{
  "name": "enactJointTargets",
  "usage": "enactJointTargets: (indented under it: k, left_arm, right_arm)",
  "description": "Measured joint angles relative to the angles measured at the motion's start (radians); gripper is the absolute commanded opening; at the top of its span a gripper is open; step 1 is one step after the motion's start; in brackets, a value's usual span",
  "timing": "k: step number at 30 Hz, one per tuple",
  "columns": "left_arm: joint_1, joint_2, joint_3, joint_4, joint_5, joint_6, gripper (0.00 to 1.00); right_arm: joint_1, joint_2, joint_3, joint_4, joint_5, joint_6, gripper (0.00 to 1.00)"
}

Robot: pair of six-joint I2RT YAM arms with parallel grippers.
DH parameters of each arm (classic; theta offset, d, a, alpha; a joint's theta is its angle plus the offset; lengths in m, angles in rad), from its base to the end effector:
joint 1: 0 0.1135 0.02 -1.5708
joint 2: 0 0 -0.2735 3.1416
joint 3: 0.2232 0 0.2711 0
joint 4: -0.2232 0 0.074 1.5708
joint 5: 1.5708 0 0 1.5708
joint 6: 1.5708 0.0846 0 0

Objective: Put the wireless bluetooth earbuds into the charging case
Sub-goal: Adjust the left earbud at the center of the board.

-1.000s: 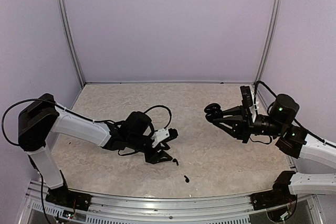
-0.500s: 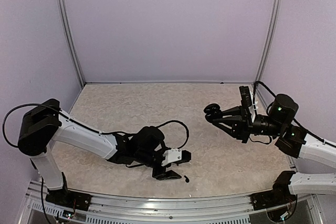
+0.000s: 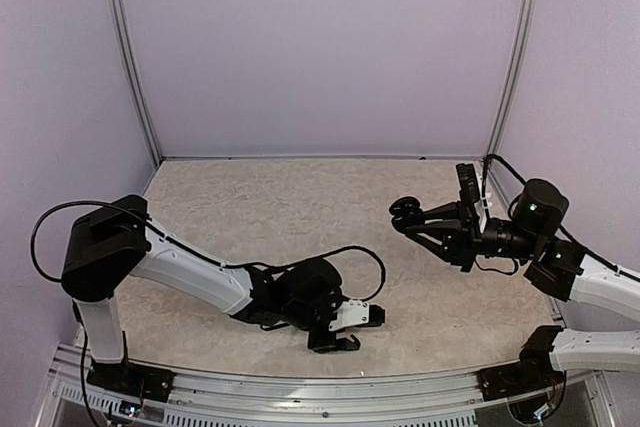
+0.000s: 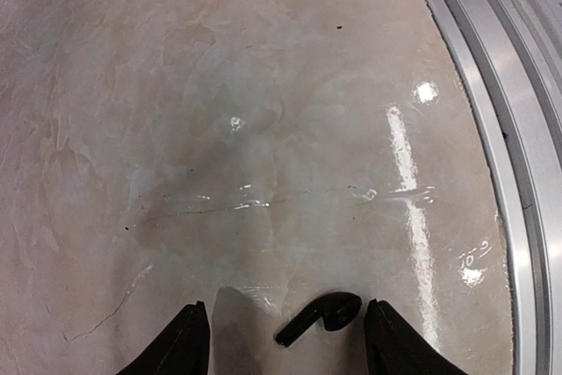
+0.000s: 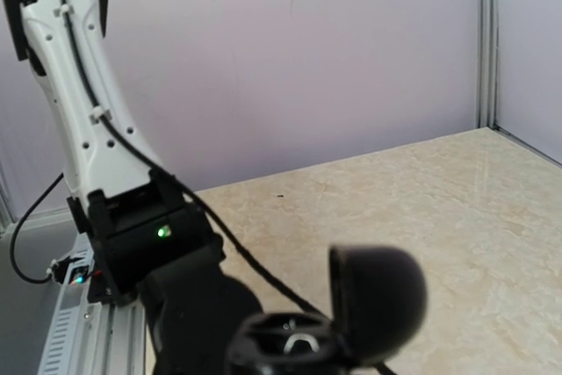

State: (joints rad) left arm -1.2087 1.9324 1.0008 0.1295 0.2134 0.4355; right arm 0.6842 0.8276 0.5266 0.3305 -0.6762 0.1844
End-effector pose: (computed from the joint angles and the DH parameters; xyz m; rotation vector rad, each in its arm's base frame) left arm 0.1361 -0.4099 0.0803 1.8572 1.5815 -0.6134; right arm 0.1565 0.1960 0.2979 -0.9438 1.3874 1.1870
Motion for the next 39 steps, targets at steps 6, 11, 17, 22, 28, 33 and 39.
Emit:
enactJointTargets:
  k: [6,11,17,22,28,33,39]
  left_arm:
    - [-0.005,0.046,0.054,-0.003,-0.070,-0.012,0.52]
    - [0.016,0.072,0.091,0.001,-0.146,-0.045,0.49]
    - [0.080,0.093,0.132,-0.019,-0.216,-0.097,0.49]
    - [0.122,0.083,0.109,-0.002,-0.210,-0.122,0.54]
    - [0.167,-0.063,-0.051,0.074,-0.060,-0.154,0.59]
    - [0.253,-0.235,-0.175,0.180,0.084,-0.166,0.57]
    - [0.287,-0.245,-0.184,0.202,0.152,-0.140,0.53]
  right_arm:
    - [-0.005,0.000,0.000,-0.006,0.001,-0.001,0.00]
    - [-0.006,-0.002,0.000,-0.014,0.002,-0.001,0.00]
    - [-0.006,-0.002,0.000,-0.023,0.002,-0.001,0.00]
    - [-0.006,-0.002,0.000,-0.027,0.002,-0.002,0.00]
    - [-0.006,-0.001,0.000,-0.026,0.002,-0.002,0.00]
    - [-0.007,-0.002,0.000,-0.026,0.001,-0.002,0.00]
    - [-0.007,-0.002,0.000,-0.026,0.001,-0.001,0.00]
